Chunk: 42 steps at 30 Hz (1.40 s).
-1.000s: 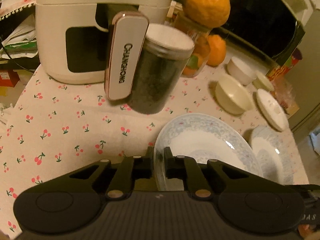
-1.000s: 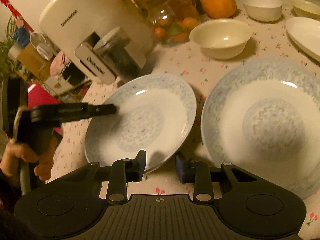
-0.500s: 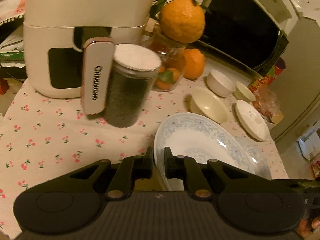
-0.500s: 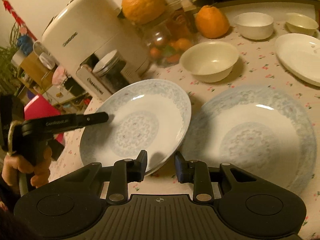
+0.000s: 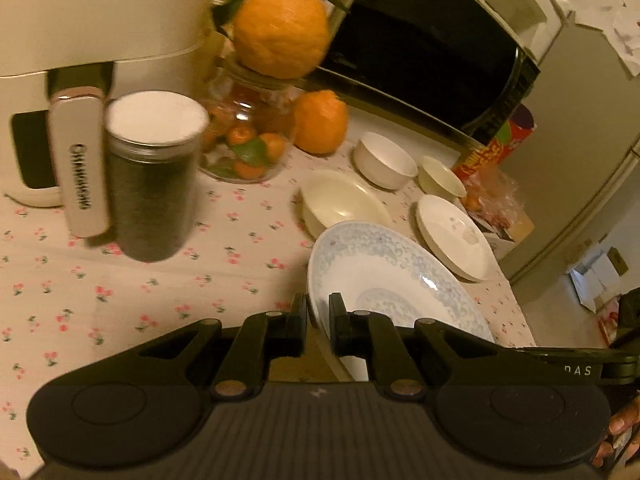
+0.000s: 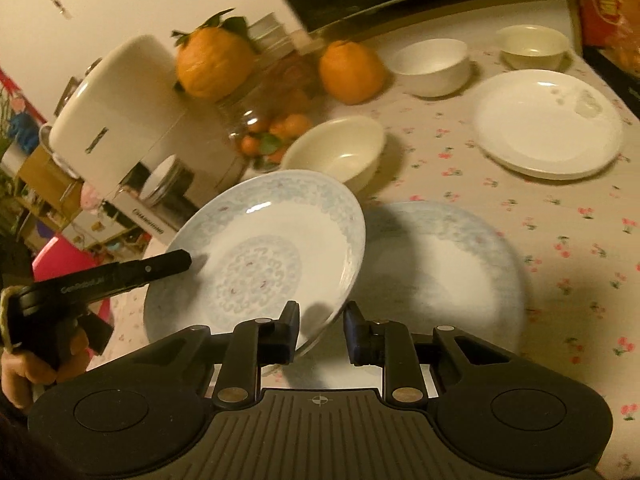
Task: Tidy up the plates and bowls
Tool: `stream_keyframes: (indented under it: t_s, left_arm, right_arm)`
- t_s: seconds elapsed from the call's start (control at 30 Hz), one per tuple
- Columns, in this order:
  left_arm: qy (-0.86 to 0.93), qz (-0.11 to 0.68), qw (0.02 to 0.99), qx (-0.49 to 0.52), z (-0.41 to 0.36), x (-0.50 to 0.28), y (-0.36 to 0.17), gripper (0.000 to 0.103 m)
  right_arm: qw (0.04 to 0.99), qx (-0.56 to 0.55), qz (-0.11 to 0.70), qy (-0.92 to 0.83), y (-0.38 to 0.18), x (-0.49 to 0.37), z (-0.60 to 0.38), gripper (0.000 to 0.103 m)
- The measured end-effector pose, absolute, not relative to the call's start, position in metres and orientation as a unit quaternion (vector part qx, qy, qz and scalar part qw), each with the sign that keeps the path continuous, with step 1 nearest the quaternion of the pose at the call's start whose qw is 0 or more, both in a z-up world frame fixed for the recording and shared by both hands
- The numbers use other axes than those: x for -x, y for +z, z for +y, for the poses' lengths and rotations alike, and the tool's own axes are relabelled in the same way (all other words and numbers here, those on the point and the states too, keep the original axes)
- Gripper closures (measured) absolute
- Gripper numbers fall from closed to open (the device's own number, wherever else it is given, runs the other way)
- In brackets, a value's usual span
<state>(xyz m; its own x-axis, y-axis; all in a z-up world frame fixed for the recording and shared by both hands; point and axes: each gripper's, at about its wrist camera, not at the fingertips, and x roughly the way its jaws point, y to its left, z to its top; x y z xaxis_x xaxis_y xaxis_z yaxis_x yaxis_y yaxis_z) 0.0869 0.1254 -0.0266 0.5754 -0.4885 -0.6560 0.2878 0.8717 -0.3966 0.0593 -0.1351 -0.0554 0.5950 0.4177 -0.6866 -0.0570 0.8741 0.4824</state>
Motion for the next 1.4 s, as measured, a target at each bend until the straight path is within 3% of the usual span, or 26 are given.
stream_keyframes:
  t_s: [0.63,1.4]
  left_arm:
    - [-0.248,0.448,0.858,0.04,0.051,-0.091,-0.05,0.094]
    - [-0.237,0.456,0.857,0.019,0.045,-0.09,-0.053,0.094]
  right_arm:
    - [0.85,-0.223,0.474,0.056,-0.07,-0.054,-0.192,0.079]
    - [0.852,-0.195,0.484,0.05,-0.07,-0.055,-0.185,0.079]
